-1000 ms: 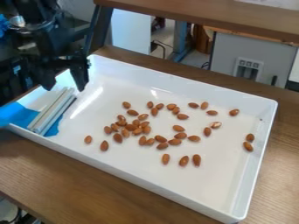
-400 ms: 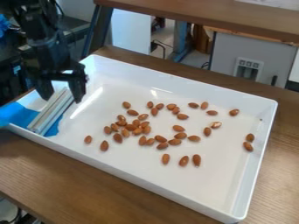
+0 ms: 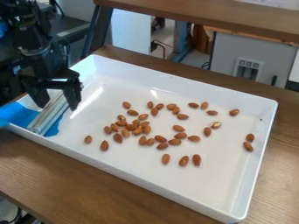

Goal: Sweep into pile

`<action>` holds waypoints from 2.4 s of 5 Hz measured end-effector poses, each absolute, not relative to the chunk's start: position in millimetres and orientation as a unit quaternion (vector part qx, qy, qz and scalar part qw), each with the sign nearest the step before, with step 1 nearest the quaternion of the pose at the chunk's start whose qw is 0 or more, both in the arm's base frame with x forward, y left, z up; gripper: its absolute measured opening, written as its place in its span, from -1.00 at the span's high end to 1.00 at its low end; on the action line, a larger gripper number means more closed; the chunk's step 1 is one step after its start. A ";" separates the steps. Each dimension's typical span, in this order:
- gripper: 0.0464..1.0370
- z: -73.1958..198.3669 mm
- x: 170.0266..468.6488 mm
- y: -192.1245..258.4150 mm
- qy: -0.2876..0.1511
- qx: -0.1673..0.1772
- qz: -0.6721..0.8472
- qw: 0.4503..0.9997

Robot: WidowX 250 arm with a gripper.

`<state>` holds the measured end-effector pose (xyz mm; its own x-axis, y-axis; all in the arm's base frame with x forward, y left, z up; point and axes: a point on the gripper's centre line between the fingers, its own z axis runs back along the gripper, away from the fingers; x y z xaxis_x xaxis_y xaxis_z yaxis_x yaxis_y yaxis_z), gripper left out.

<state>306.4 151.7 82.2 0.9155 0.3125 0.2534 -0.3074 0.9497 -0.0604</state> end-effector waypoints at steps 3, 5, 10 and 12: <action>-0.92 78.1 300.9 156.7 -0.110 0.042 0.142 0.983; -0.29 60.6 294.4 153.3 -0.106 0.037 0.144 0.983; 0.33 53.2 294.7 72.4 -0.107 0.003 0.150 0.983; 0.33 51.1 311.4 44.3 -0.121 0.003 0.184 0.976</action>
